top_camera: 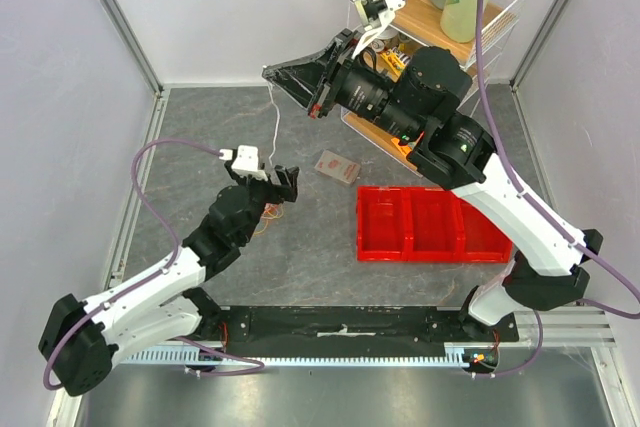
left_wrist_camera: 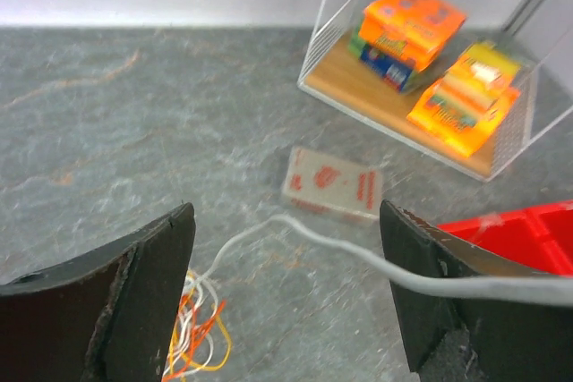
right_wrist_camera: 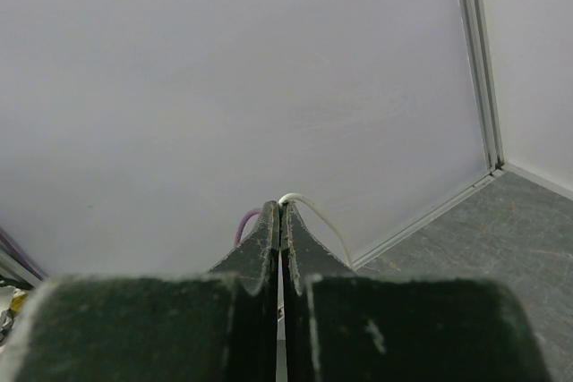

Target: Untangle the cables

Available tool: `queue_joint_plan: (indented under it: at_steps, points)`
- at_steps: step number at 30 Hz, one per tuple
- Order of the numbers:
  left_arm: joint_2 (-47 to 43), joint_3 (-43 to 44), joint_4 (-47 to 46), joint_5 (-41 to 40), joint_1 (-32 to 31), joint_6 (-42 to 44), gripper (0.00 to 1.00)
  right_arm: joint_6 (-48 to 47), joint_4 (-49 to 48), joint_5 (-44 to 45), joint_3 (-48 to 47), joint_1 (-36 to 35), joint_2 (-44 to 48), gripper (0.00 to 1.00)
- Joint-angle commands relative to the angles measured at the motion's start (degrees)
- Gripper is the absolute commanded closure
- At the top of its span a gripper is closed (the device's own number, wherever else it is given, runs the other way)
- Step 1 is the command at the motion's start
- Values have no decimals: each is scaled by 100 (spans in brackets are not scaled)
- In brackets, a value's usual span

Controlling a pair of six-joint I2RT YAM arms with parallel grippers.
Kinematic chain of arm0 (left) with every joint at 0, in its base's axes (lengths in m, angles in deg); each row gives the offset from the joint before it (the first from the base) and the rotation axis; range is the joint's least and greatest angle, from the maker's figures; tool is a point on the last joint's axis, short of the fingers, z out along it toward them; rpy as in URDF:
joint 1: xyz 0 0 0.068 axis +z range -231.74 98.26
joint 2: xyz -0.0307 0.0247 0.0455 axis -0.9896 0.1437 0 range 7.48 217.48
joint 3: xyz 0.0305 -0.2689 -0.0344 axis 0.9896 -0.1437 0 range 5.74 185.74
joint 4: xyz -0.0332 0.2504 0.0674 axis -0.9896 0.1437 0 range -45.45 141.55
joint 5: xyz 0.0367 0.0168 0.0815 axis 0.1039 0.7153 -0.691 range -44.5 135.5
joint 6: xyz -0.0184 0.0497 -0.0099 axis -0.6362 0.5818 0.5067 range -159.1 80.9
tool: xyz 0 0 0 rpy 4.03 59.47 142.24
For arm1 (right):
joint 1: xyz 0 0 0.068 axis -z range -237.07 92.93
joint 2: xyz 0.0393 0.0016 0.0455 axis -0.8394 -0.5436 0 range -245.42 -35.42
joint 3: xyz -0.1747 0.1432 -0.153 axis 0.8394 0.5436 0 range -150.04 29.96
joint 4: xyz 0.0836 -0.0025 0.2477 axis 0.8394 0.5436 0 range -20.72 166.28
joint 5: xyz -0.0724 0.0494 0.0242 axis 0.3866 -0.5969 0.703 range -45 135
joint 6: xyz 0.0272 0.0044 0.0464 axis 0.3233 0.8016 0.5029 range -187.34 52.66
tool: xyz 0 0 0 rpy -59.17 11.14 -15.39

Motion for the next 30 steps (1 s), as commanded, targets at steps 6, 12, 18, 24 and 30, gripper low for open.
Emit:
queue_joint_plan:
  at_steps: [6, 12, 18, 24, 30]
  points:
    - [-253, -57, -1651, 592, -14, 1147, 35, 210, -273, -367, -7, 35, 220, 100]
    - [-807, -479, -2407, 1066, -6, 1517, 79, 209, -335, -323, 256, 35, 387, 100]
    - [-1255, -576, -2549, 1189, 12, 1509, 98, 201, -467, -253, 879, 35, 641, 100]
    - [-1651, 520, 240, 1268, 99, 149, 98, -781, 94, 1448, 2092, 62, 1248, 80]
    - [-2012, 1313, 2258, 855, 108, -1076, 98, -1670, 965, 1939, 3190, 597, 468, 30]
